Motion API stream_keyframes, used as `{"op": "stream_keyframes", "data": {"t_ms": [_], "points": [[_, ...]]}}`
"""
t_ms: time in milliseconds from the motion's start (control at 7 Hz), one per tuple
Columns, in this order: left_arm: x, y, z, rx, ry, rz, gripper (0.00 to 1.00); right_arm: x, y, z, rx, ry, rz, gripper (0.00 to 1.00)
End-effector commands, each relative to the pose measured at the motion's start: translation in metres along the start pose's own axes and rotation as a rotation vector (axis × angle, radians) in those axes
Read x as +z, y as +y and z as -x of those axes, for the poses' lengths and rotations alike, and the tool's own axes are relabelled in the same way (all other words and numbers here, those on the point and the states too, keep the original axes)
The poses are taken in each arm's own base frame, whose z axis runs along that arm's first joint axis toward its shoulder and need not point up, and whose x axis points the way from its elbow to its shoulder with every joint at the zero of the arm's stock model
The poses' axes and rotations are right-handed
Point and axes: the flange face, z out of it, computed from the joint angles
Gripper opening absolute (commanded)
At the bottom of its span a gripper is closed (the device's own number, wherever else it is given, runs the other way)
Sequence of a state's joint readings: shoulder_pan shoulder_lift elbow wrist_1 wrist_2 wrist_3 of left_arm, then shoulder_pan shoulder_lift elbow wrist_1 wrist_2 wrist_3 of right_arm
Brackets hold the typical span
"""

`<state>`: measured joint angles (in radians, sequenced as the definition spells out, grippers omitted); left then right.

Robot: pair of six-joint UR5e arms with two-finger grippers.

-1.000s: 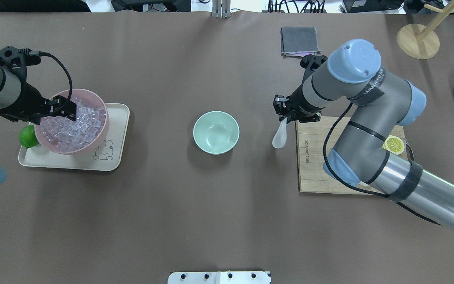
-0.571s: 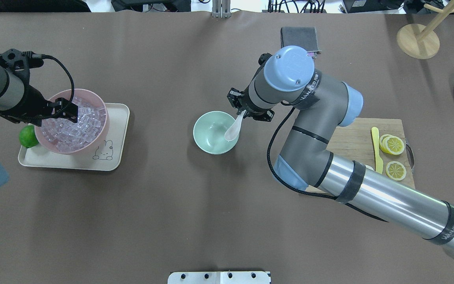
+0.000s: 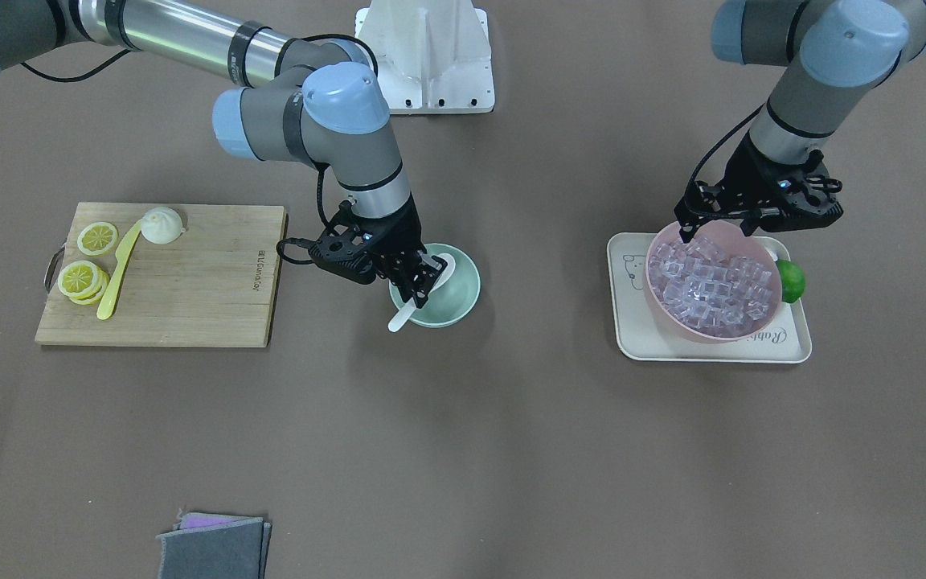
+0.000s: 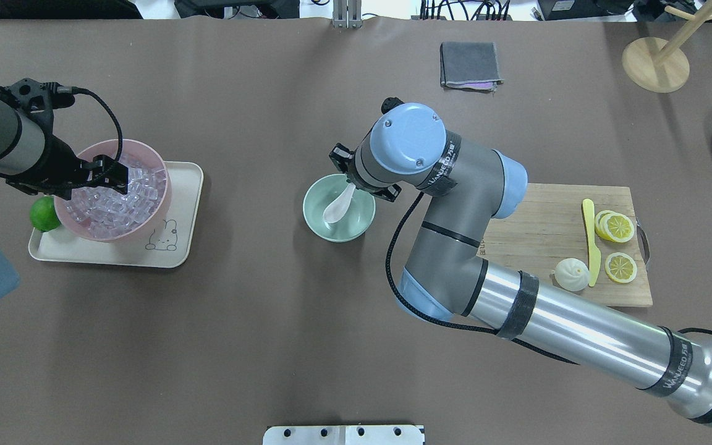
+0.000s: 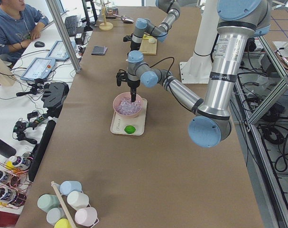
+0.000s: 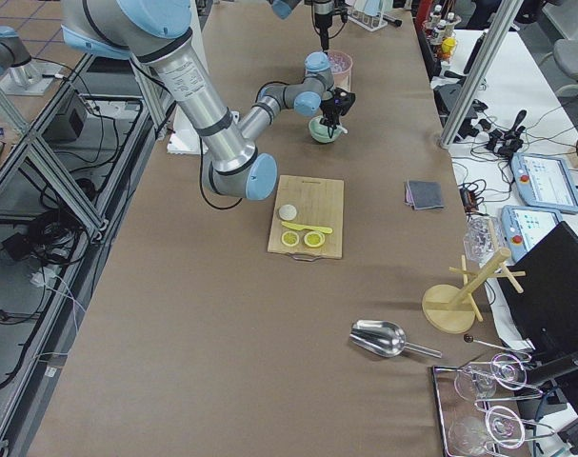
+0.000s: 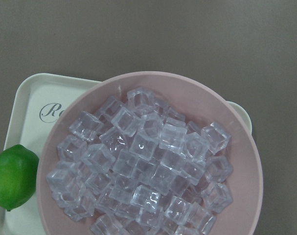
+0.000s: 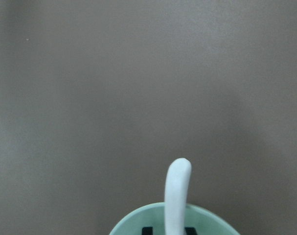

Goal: Put spoon and ice into bowl

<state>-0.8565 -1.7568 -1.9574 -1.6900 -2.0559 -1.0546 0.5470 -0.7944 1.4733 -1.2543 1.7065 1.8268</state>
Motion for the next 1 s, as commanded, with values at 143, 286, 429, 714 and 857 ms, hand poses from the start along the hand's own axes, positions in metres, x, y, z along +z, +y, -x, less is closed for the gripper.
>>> {"op": "stream_keyframes", "data": {"t_ms": [143,286,429,714,857], "points": [[0.019,0.014,-0.008,-0.016,-0.027,0.009,0.97,-0.023,-0.032,-0.005,-0.036,-0.009,0.049,1.00],[0.025,0.012,-0.005,-0.021,-0.036,0.014,0.97,-0.044,-0.054,-0.029,-0.046,-0.015,0.084,1.00],[0.039,0.007,0.001,-0.032,-0.062,0.027,0.97,-0.052,-0.063,-0.054,-0.086,-0.011,0.078,1.00],[0.047,0.005,0.005,-0.035,-0.076,0.034,0.92,-0.068,-0.085,-0.069,-0.100,-0.014,0.099,1.00],[0.053,0.002,0.002,-0.036,-0.081,0.039,0.91,-0.070,-0.091,-0.070,-0.097,-0.013,0.100,1.00]]}}
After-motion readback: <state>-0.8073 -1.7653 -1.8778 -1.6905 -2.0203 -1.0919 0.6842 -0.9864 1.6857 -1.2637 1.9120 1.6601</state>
